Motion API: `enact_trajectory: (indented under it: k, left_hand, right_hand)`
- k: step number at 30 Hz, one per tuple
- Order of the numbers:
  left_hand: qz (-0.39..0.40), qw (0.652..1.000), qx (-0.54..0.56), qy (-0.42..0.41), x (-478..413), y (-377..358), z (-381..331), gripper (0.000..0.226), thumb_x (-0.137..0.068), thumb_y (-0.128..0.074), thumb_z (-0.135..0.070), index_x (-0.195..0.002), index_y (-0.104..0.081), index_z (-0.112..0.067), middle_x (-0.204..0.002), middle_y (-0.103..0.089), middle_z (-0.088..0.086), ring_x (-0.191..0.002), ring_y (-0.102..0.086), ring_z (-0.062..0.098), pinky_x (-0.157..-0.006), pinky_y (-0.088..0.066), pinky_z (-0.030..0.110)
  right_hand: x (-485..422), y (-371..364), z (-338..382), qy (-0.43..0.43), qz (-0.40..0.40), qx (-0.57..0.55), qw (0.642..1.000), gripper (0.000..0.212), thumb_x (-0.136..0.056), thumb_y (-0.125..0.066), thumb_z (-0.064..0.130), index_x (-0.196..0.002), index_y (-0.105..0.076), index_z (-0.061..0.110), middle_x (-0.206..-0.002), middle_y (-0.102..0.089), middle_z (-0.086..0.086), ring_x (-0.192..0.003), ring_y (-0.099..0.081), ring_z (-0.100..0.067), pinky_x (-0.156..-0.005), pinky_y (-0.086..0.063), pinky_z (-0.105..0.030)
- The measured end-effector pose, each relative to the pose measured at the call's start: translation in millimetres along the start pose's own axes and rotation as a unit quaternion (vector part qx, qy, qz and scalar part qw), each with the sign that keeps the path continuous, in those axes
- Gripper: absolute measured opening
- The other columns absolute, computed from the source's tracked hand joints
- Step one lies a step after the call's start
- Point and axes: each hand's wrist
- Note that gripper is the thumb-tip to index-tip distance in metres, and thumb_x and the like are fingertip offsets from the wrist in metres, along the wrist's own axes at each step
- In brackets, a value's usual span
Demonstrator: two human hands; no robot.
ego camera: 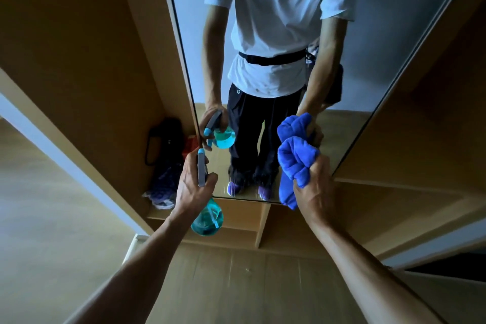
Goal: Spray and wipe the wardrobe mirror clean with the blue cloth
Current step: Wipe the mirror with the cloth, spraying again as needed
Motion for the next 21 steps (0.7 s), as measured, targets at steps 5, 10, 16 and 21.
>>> enact_trajectory:
  k: [5,10,16,21]
  left_hand:
    - [0.007,0.999,0.011,0.042,-4,11,0,0.048,-0.081,-0.055,-0.036,-0.123,-0.045,-0.015,-0.096,-0.056,0.006,-0.081,-0.055,0.026,-0.066,-0.049,0.041]
    - [0.007,0.998,0.02,0.058,-9,19,-2,0.045,-0.078,-0.054,-0.033,-0.116,-0.045,-0.009,-0.087,-0.056,0.01,-0.074,-0.052,0.029,-0.061,-0.045,0.037]
    - [0.029,0.997,0.025,0.067,-13,26,0,0.043,-0.077,-0.053,-0.031,-0.113,-0.045,-0.011,-0.09,-0.06,0.013,-0.079,-0.058,0.035,-0.065,-0.048,0.041]
    - [0.025,0.998,0.039,0.04,-18,29,4,0.042,-0.078,-0.053,-0.027,-0.112,-0.046,-0.005,-0.084,-0.054,0.011,-0.071,-0.051,0.029,-0.059,-0.038,0.031]
  right_hand:
    - [2,-39,42,0.03,0.027,-0.002,0.999,0.04,-0.084,-0.066,0.006,-0.115,-0.043,0.012,-0.099,-0.062,-0.017,-0.078,-0.067,-0.036,-0.054,-0.055,-0.036]
    - [9,-77,81,0.076,0.092,0.025,0.993,0.039,-0.089,-0.063,0.019,-0.121,-0.041,0.014,-0.096,-0.059,-0.009,-0.074,-0.066,-0.03,-0.053,-0.055,-0.037]
    - [10,-85,101,0.104,0.104,0.01,0.989,0.042,-0.085,-0.051,0.029,-0.122,-0.044,0.012,-0.098,-0.059,-0.011,-0.077,-0.065,-0.03,-0.052,-0.053,-0.033]
    - [5,-54,73,0.048,0.043,0.005,0.998,0.04,-0.084,-0.062,0.02,-0.121,-0.05,0.01,-0.106,-0.064,-0.011,-0.086,-0.066,-0.032,-0.06,-0.051,-0.031]
Point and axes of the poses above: each hand's wrist, its own x-axis away from the middle knuckle, its own y-axis out of the back of the hand, z = x × y
